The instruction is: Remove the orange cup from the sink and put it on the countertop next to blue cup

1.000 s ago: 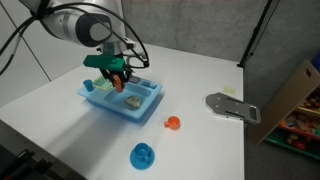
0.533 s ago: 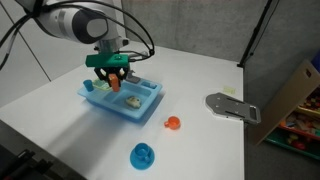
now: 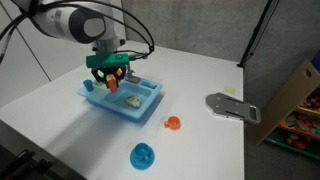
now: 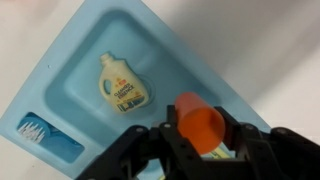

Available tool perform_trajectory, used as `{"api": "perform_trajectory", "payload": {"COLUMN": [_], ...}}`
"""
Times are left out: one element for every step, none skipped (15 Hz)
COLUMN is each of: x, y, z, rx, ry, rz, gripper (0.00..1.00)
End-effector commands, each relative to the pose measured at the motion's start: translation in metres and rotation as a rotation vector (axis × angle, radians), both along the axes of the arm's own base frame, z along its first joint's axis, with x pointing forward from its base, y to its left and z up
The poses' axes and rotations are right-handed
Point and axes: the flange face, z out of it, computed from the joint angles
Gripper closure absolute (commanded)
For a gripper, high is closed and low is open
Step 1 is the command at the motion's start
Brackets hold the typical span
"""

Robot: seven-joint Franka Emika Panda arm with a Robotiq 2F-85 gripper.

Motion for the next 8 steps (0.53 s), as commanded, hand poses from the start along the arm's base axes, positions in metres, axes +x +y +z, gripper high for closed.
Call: {"api": "perform_trajectory", "payload": {"x": [0.000,0.000,0.000,0.000,0.000,-0.001,-0.001,-0.002], "y": [0.000,0.001,0.004,0.007,0.011,0.015,0.019,0.024], "z": [0.000,0.001,0.001,0.001,0.002,0.003,0.004,0.005], "rx": [0.000,-0.001,-0.005,-0.006,-0.007,-0.006,-0.005,-0.001], "ry": [0.001,-0.003,-0.012,-0.018,-0.025,-0.031,-0.041,-0.050], "rz": [0.000,0.018,0.036,0.052,0.074,0.098,0.134,0.166], "gripper": [0.58,0.83,0.83,0.83,0.83,0.83,0.83,0.83]}}
